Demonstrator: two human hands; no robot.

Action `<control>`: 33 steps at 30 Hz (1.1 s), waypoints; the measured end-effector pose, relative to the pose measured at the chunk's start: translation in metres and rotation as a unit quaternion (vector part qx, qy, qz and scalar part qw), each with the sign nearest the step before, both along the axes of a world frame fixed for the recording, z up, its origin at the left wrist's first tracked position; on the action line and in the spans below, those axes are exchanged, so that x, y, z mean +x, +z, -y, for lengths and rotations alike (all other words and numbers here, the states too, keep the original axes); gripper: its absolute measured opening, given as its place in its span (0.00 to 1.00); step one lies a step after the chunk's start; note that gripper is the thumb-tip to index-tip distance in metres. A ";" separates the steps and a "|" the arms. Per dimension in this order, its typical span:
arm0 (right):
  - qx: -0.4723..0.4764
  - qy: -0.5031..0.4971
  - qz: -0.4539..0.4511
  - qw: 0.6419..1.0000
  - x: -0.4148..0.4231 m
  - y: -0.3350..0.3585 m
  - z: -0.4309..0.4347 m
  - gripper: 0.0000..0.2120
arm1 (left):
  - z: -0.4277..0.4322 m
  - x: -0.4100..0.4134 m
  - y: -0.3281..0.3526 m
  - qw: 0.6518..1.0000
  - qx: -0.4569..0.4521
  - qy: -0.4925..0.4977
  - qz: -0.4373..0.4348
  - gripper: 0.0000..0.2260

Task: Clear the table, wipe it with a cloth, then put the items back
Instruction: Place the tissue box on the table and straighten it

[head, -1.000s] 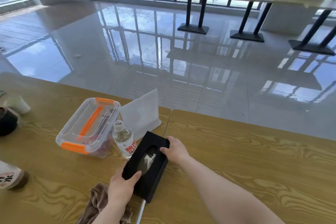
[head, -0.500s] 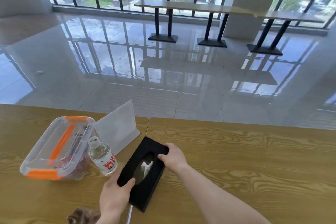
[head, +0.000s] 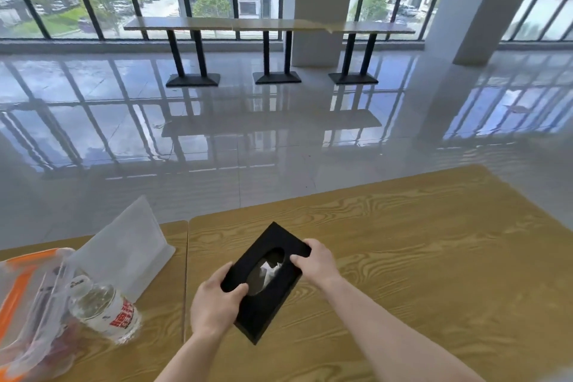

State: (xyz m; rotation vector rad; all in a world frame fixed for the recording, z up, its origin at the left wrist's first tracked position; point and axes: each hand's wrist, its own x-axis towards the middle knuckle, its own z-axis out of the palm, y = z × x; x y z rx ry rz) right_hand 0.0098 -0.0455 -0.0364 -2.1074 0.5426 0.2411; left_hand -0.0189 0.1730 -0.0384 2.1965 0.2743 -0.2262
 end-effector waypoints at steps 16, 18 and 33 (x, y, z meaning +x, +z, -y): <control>0.013 -0.159 0.016 0.987 -0.032 0.012 0.182 0.23 | 0.185 0.039 -0.007 0.990 -0.049 -0.128 0.009 0.27; 0.014 -0.161 0.011 0.987 -0.023 0.006 0.218 0.25 | 0.220 0.050 -0.015 0.991 -0.045 -0.124 0.003 0.27; -0.024 -0.140 -0.062 0.988 0.067 -0.029 0.478 0.26 | 0.486 0.107 -0.042 0.994 -0.038 -0.085 -0.065 0.22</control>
